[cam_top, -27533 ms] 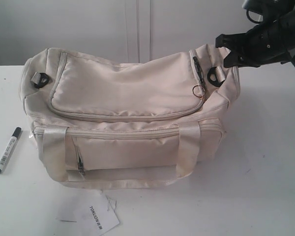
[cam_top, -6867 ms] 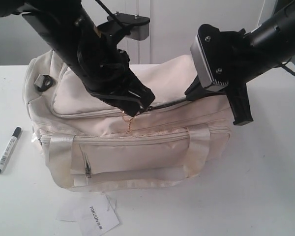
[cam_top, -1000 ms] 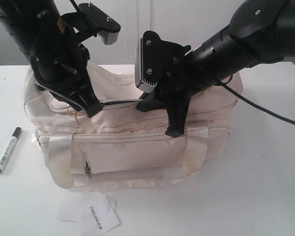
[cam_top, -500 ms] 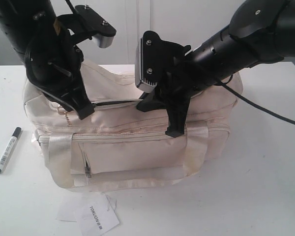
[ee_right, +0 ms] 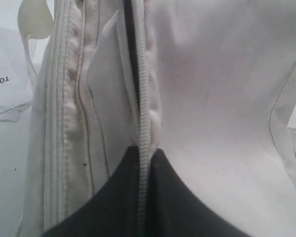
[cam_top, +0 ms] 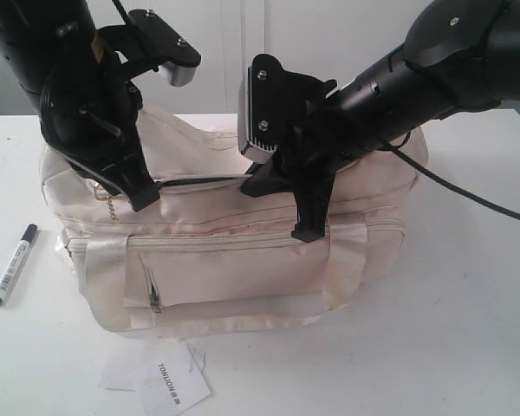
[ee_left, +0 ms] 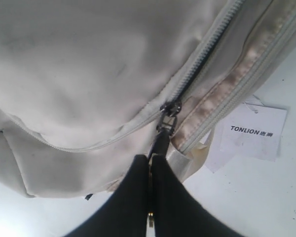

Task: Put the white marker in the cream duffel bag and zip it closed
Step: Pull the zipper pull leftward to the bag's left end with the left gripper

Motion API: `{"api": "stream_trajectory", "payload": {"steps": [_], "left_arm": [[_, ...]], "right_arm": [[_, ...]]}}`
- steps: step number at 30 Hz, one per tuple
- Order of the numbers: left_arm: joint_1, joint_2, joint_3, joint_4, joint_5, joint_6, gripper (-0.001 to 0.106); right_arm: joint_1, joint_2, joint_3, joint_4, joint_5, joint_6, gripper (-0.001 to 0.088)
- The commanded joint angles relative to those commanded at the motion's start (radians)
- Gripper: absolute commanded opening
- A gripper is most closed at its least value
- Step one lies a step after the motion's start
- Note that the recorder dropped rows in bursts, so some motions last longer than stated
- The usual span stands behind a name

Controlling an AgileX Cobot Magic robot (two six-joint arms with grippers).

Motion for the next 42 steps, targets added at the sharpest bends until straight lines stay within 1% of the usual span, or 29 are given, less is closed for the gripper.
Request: {"api": "stream_trajectory", "payload": {"steps": [10,28,34,42], "left_arm": [[0.0,0.0,0.0,0.002,0.002,0.0,0.0],[0.0,0.0,0.0,0.032,0.002,0.002,0.0],[0.0,0.0,0.0,0.063,0.002,0.002,0.0],[0.0,0.0,0.0,0.062,0.002,0.002,0.0]], "right_arm": [[0.0,0.0,0.0,0.0,-0.002,0.002,0.0],[0.0,0.0,0.0,0.0,-0.004,-0.001,0.0],[0.0,0.0,0.0,0.0,-0.004,-0.001,0.0],[0.0,0.0,0.0,0.0,-0.004,0.0,0.0]]}}
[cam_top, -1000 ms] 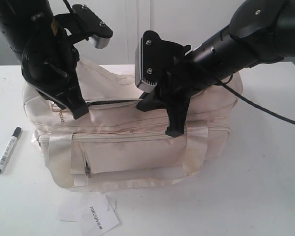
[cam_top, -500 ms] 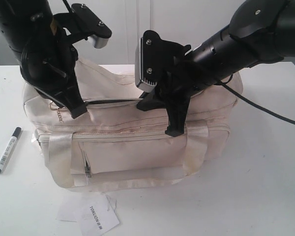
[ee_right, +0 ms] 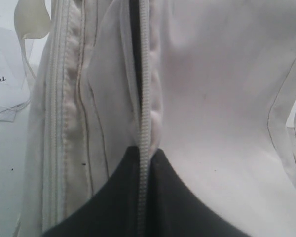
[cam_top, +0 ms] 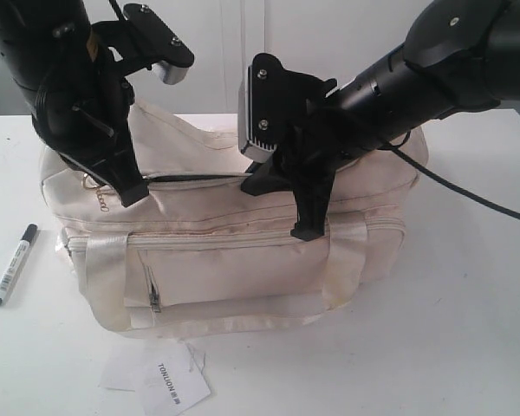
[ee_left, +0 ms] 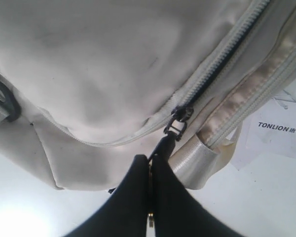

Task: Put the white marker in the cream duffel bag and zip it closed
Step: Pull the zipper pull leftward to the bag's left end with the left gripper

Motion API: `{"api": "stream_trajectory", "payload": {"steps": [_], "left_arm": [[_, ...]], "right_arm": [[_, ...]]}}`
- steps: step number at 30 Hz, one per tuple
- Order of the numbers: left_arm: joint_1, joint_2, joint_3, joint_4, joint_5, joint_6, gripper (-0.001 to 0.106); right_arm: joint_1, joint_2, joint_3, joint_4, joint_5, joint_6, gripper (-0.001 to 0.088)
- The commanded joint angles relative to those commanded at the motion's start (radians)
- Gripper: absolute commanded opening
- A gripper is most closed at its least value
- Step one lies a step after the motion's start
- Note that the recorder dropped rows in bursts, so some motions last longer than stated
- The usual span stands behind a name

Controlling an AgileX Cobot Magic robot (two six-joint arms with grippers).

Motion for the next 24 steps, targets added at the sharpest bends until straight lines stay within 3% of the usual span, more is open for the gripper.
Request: {"api": "stream_trajectory", "payload": {"steps": [24], "left_arm": [[0.002,0.0,0.0,0.042,0.0,0.005,0.0]], "right_arm": [[0.0,0.0,0.0,0.0,-0.017,0.006,0.0]]}}
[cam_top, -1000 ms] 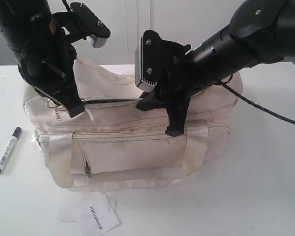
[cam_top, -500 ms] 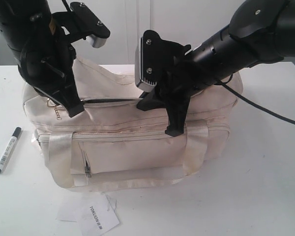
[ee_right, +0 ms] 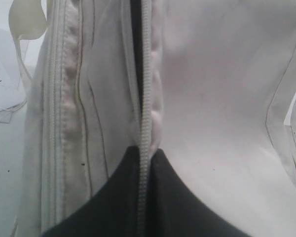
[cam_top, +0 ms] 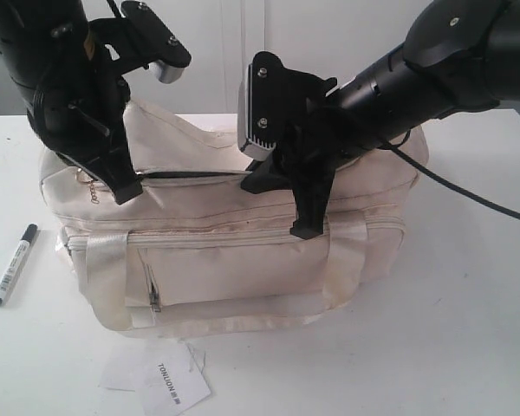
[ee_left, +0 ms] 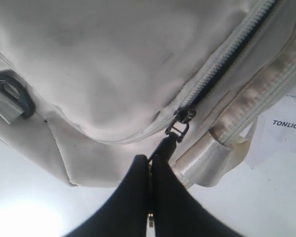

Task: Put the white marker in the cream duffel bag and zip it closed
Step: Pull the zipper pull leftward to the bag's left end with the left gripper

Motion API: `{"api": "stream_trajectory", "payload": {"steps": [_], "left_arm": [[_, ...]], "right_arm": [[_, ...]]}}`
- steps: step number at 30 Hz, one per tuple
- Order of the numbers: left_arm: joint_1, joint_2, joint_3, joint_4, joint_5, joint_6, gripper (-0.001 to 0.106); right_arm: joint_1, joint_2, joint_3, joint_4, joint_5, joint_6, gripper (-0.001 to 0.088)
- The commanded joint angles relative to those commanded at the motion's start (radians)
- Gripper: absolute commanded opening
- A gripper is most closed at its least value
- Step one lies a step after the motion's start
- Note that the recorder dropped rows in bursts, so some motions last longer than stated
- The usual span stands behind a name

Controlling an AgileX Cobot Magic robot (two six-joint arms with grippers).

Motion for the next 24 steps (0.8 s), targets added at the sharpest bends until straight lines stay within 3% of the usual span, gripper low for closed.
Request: {"api": "stream_trajectory", "payload": {"steps": [5,11,24], "left_arm": [[0.004,0.0,0.014,0.025,0.0,0.0,0.0],[0.06,0.0,0.028,0.01,0.0,0.0,0.0],[0.06,0.0,0.028,0.046,0.0,0.0,0.0]], "right_arm": [[0.0,0.0,0.0,0.0,-0.003,0.0,0.0],[0.0,0.0,0.0,-0.001,-0.008,0.0,0.0],[0.0,0.0,0.0,-0.003,-0.017,0.0,0.0]]}}
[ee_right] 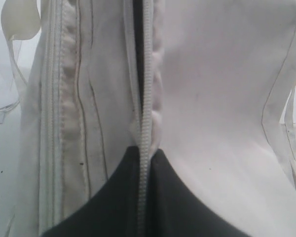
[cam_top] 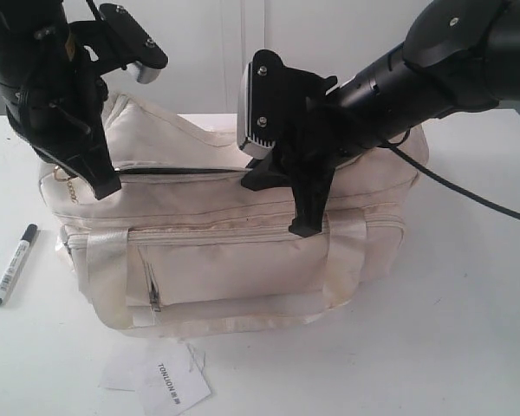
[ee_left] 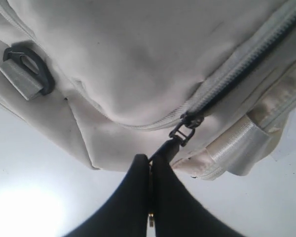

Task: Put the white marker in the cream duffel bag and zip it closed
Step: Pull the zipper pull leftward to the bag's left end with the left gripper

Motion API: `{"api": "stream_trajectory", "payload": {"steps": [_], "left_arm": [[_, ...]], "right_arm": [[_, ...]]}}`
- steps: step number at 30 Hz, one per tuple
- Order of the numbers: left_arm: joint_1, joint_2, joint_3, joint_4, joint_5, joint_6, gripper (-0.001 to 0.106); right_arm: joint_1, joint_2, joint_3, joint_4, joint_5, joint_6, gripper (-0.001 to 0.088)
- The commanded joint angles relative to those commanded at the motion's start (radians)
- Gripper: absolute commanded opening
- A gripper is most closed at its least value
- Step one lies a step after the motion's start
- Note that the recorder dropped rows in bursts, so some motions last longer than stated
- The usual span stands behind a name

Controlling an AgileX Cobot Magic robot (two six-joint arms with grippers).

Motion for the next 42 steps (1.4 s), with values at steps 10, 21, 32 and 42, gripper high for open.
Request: {"api": "stream_trajectory", "payload": {"steps": [10,21,32,42], "left_arm": [[0.012,0.0,0.0,0.015,0.0,0.005,0.0],[0.074,0.0,0.0,-0.043,0.0,0.005,0.0],[0.08,0.0,0.0,0.01,0.0,0.005,0.0],[0.08,0.0,0.0,0.042,0.0,0.005,0.0]], "right_arm": [[0.0,0.0,0.0,0.0,0.0,0.0,0.0],[0.0,0.0,0.0,0.0,-0.006,0.0,0.0],[0.0,0.0,0.0,-0.002,-0.012,0.0,0.0],[0.0,0.0,0.0,-0.004,-0.016,0.0,0.0]]}}
